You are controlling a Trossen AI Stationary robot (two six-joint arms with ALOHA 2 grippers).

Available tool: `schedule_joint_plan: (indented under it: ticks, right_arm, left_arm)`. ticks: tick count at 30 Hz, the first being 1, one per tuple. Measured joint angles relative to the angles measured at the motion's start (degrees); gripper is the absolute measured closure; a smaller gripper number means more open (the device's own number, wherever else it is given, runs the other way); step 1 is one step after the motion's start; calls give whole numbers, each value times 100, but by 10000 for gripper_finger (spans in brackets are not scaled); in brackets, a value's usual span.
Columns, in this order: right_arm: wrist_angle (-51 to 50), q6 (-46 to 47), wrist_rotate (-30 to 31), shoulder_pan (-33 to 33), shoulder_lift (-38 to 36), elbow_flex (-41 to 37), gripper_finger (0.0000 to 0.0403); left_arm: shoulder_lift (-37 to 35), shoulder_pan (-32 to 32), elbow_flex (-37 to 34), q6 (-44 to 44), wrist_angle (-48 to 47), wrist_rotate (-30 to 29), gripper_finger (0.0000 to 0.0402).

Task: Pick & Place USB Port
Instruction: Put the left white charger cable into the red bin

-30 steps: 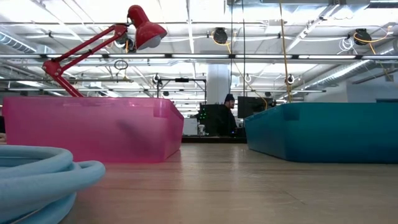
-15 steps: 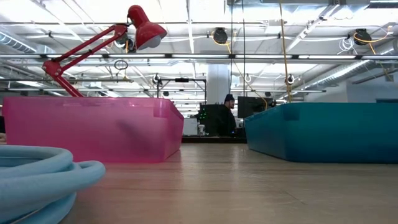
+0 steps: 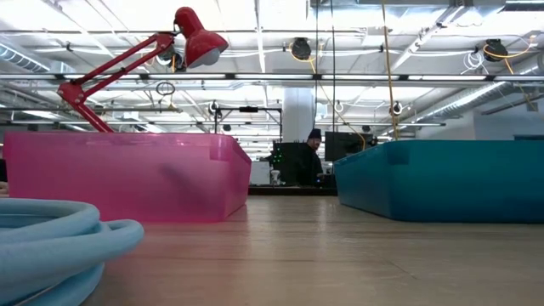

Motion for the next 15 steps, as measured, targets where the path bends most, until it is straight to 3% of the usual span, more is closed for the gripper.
schedule_joint_plan:
  ticks: [5,12,15]
  right_arm:
    - [-108,187,3,16,0,0,271]
    - [-164,275,2,53,39,-2,271]
    - [-194,296,2,45,107,-4,271]
  left_arm:
    - [-1095,469,13,-801,615,-675,397]
    - [-2399,1285,20,-1691,858,-2973,397]
    - [-2544,1995,20,-2040,599,-3248,398]
